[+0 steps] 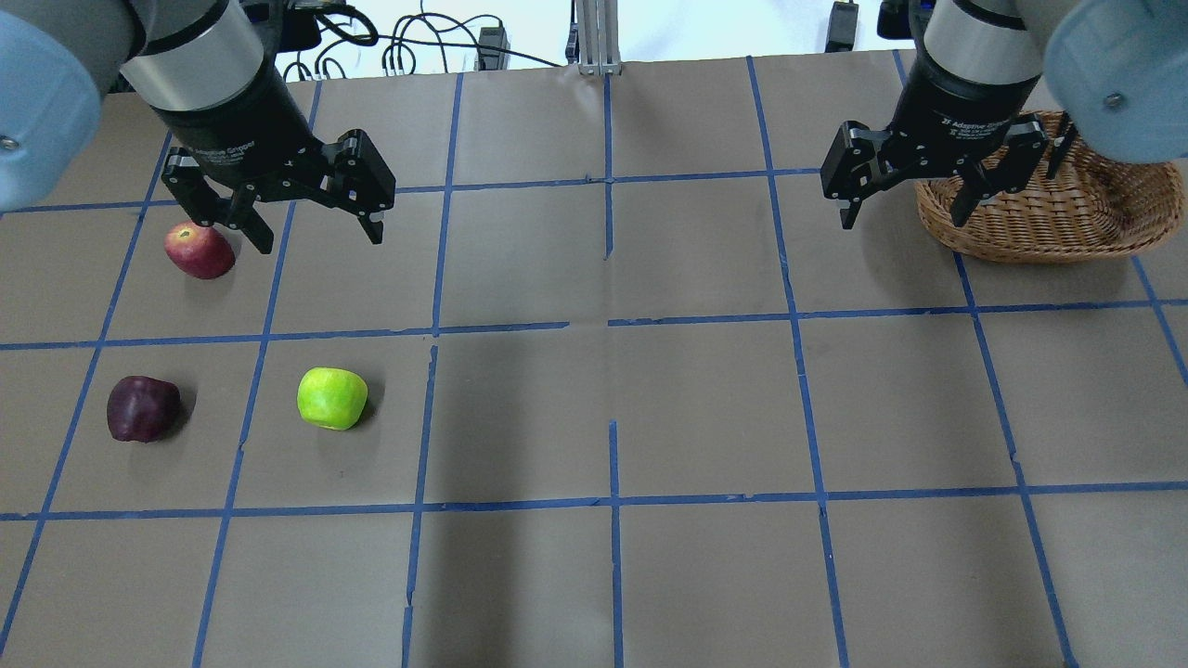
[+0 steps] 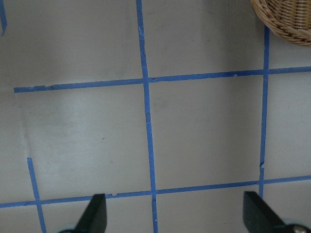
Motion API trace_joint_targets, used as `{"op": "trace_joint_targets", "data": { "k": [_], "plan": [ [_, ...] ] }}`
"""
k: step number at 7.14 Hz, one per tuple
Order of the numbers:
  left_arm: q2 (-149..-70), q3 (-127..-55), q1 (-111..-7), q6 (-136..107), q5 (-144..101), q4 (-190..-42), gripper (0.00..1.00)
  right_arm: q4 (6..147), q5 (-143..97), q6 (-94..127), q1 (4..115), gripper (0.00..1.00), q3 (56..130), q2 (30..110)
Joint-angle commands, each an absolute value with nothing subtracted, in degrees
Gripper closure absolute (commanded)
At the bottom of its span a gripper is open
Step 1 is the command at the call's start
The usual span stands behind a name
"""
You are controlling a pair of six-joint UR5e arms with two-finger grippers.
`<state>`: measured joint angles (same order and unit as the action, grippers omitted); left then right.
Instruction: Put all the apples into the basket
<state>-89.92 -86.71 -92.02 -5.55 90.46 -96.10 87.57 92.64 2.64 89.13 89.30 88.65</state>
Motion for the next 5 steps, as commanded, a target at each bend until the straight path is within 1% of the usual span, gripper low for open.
{"op": "trace_joint_targets", "data": {
  "k": [1,3,4,5],
  "plan": [
    [-90.17,-86.57,-92.02,-5.54,89.83,-95.89,0.0,87.45,92.64,2.64,89.12,0.0,89.3,88.68],
    [-90.52,-86.92,-91.85,-3.62,90.53,-95.28,0.0,87.45,92.64,2.55,89.12,0.0,89.3,88.68],
    [-91.22,-88.23,-89.93,2.57,90.44,-92.92,0.0,87.54,92.64,2.64,89.21,0.0,89.3,88.68],
    [-93.49,-90.68,-85.39,9.51,90.09,-90.2,0.0,87.45,92.64,2.55,89.12,0.0,89.3,88.59]
  ]
}}
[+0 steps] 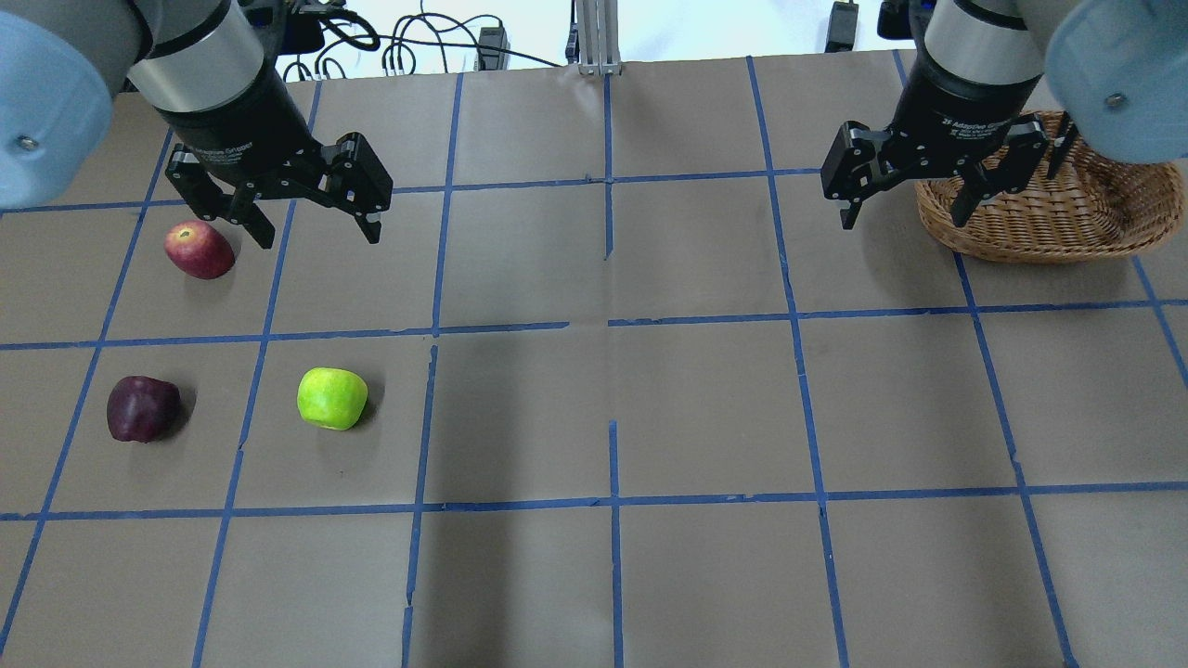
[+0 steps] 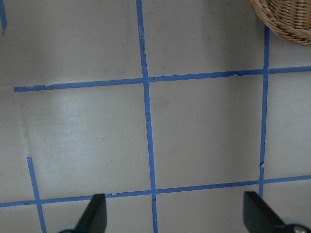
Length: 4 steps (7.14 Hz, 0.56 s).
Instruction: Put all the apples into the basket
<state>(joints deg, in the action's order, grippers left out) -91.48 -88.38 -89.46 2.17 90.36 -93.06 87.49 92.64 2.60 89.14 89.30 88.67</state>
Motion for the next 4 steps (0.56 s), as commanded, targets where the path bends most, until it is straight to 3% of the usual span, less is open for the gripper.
{"op": "trace_joint_targets", "data": {
  "k": [1,4],
  "plan": [
    [-95.17,-95.75,-82.21,13.58,90.17,-81.74,0.0,87.54,92.64,2.64,89.21,0.0,89.3,88.68],
    [-97.2,-113.5,-77.36,23.98,90.97,-62.81,0.0,87.36,92.64,2.55,89.21,0.0,89.3,88.68]
  ]
}}
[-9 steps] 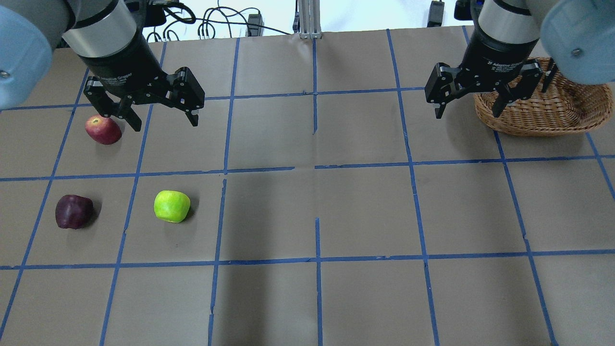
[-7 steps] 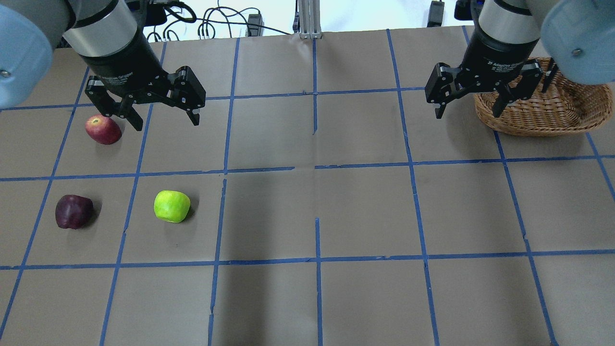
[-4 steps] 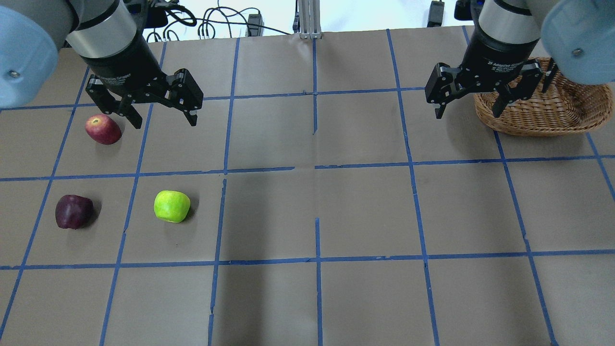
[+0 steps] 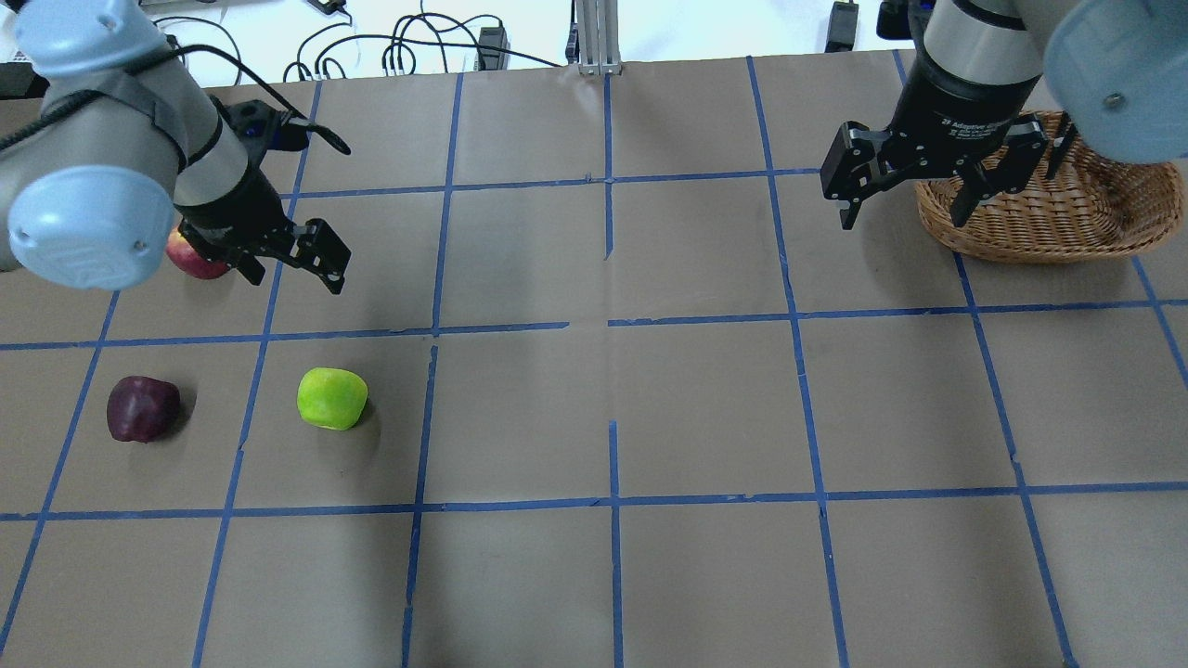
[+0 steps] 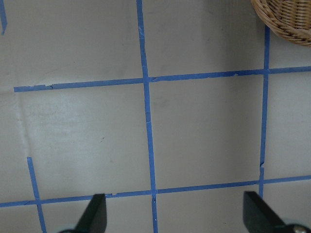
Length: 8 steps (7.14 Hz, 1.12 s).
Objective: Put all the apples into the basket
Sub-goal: 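Lower the left gripper onto the green apple and grasp it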
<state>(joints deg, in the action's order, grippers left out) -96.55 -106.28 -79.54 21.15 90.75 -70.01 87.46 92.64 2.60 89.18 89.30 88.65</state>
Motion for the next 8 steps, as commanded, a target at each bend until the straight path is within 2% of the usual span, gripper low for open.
{"op": "trace_joint_targets", "data": {
  "k": [1,3,6,7,8],
  "plan": [
    [-97.29,-116.95,-76.04,26.43,90.88,-60.41,0.0,87.36,92.64,2.55,89.21,0.0,89.3,88.68],
    [-99.04,-120.31,-75.76,26.02,90.79,-59.25,0.0,87.28,92.64,2.64,89.3,0.0,89.3,88.68],
    [-102.74,-120.67,-75.76,26.37,90.88,-57.14,0.0,87.19,92.64,2.46,89.38,0.0,89.56,88.59],
    [-103.01,-120.76,-75.76,25.85,90.7,-57.04,0.07,87.36,92.64,2.2,89.12,0.0,90.52,88.68],
    [-103.53,-120.41,-75.94,20.62,90.7,-56.78,0.42,87.45,92.64,2.11,89.21,0.0,90.53,88.68]
  ]
}}
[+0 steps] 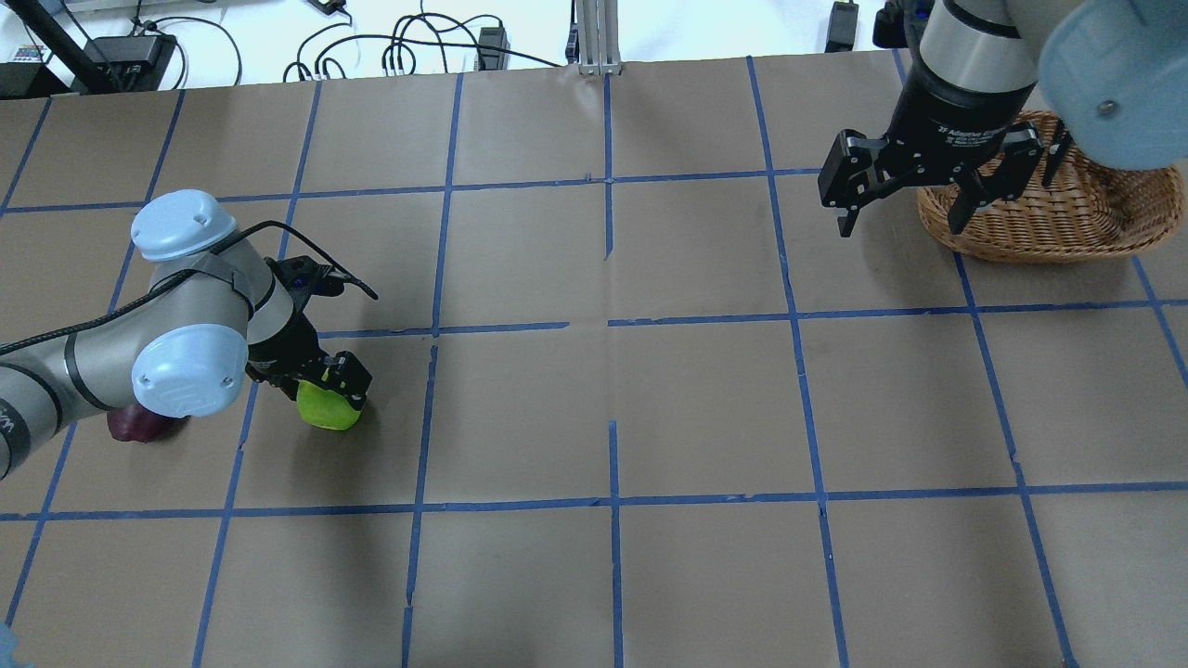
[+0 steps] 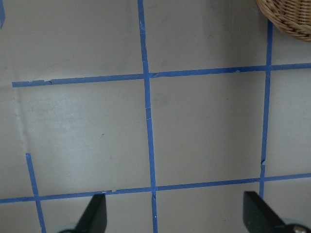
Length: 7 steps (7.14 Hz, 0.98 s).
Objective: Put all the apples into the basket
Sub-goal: 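Lower the left gripper onto the green apple and grasp it, then carry the green apple toward the table center and release it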
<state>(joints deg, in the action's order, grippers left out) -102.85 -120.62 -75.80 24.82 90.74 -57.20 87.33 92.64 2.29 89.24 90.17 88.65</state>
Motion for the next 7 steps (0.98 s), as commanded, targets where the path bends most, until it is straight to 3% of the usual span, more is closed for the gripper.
{"op": "trace_joint_targets", "data": {
  "k": [1,2,5,7],
  "plan": [
    [-103.71,-119.89,-76.37,14.04,90.27,-56.69,0.63,87.36,92.64,2.02,89.21,0.0,90.53,88.68],
    [-103.71,-117.27,-78.2,10.23,89.83,-56.86,0.69,87.36,92.64,2.02,89.21,0.0,90.61,88.59],
    [-106.86,-107.26,-93.2,-25.0,86.05,-57.4,0.69,87.54,92.64,2.11,89.12,0.0,90.62,88.16],
    [-112.2,-103.64,-104.1,-54.19,82.1,-49.72,0.69,87.63,92.63,1.76,88.77,0.0,90.62,87.19]
  ]
}}
